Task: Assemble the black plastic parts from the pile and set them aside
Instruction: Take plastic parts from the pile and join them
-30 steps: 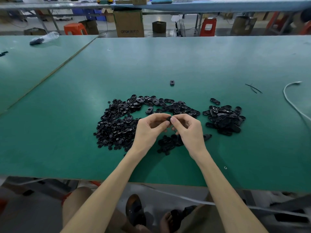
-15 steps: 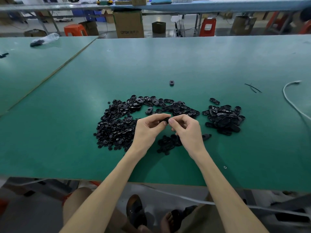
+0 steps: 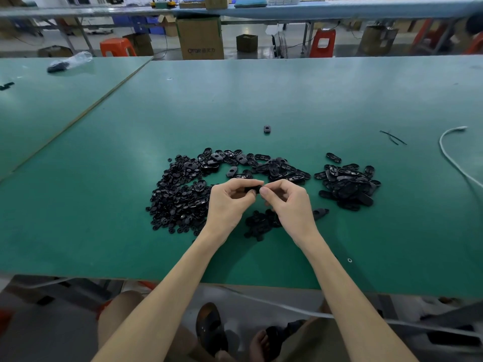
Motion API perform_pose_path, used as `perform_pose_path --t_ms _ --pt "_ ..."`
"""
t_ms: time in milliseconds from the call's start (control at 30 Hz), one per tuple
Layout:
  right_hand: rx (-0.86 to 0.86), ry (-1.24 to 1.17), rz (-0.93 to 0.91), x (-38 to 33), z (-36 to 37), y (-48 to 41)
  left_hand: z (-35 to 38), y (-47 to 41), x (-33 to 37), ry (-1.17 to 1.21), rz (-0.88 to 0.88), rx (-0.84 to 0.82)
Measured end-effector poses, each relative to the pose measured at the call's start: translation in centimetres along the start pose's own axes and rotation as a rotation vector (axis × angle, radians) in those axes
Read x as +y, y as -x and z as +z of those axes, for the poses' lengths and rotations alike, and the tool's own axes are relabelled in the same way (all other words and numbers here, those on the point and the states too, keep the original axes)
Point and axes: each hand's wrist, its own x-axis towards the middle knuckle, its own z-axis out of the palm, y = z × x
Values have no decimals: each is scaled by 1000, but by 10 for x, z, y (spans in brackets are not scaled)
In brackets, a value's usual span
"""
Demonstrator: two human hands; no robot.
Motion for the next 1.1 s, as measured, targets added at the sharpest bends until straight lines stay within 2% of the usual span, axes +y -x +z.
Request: perform_pose_path --t_ms 300,533,733,800,933,1000,1100 --pt "60 -80 15 2 -2 0 0 1 2 75 -16 -43" --pt "58 -90 21 2 -1 0 2 -4 4 -60 4 -27" --pt "97 -105 48 1 0 -2 27 -33 36 -208 42 53" --pt "65 -33 49 2 0 -4 46 -44 50 -241 59 5" --pt "51 18 158 6 -3 -3 91 -59 69 -295 24 -209" --pt "75 -69 179 6 -3 -2 111 -63 73 -329 -5 -275" --pt "32 -385 135 -5 -3 2 131 -67 72 -362 -43 -352"
